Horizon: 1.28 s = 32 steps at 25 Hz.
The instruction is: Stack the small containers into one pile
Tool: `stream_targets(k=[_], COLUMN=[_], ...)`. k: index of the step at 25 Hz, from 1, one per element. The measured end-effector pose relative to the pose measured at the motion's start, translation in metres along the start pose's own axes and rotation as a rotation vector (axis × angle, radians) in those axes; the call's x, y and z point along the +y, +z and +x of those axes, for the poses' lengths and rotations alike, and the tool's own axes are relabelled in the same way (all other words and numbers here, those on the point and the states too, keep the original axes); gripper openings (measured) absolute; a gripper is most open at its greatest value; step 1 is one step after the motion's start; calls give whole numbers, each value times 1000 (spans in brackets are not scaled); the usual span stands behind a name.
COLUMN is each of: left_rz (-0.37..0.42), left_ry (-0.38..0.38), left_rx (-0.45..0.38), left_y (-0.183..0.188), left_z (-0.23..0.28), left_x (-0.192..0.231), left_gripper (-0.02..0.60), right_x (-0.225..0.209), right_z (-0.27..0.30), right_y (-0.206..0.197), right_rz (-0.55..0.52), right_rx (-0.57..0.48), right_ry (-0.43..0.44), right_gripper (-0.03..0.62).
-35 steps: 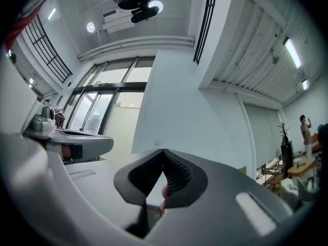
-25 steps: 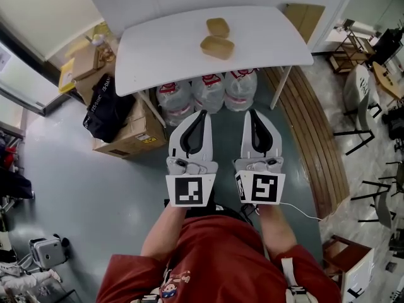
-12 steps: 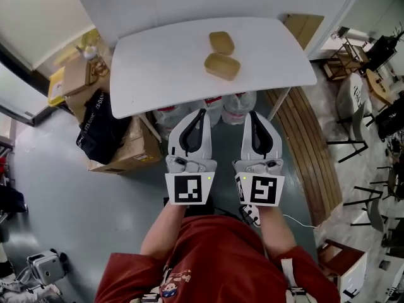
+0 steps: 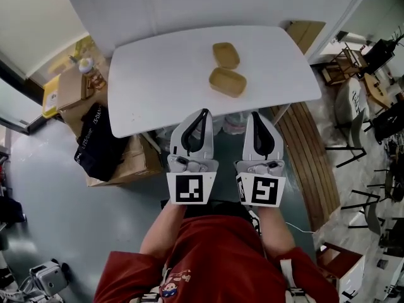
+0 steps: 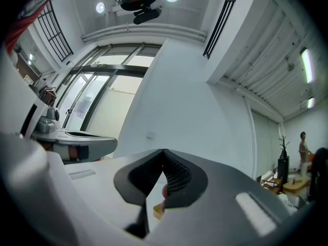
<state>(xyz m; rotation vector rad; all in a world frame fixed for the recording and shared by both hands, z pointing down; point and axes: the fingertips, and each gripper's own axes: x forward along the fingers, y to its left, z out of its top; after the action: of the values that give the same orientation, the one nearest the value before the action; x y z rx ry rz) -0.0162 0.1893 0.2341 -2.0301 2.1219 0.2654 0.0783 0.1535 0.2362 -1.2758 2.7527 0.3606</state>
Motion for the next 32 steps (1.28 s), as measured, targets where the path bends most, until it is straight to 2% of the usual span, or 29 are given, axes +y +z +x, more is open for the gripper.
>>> stream_targets(k=[9, 20, 32], left_rz=[-1, 46, 74], left_ry=[-18, -11, 48], left_rx=[8, 48, 90], left_y=[-20, -54, -84], left_z=[51, 162, 276], left_x=[5, -14, -42], left_gripper=[2, 2, 2], right_x=[-25, -111, -200], right_z=[43, 122, 200], right_y=[-19, -58, -97], right_rz=[23, 90, 151], right_rx=[-6, 4, 22], right_ry=[-20, -6, 58], right_gripper=[2, 2, 2])
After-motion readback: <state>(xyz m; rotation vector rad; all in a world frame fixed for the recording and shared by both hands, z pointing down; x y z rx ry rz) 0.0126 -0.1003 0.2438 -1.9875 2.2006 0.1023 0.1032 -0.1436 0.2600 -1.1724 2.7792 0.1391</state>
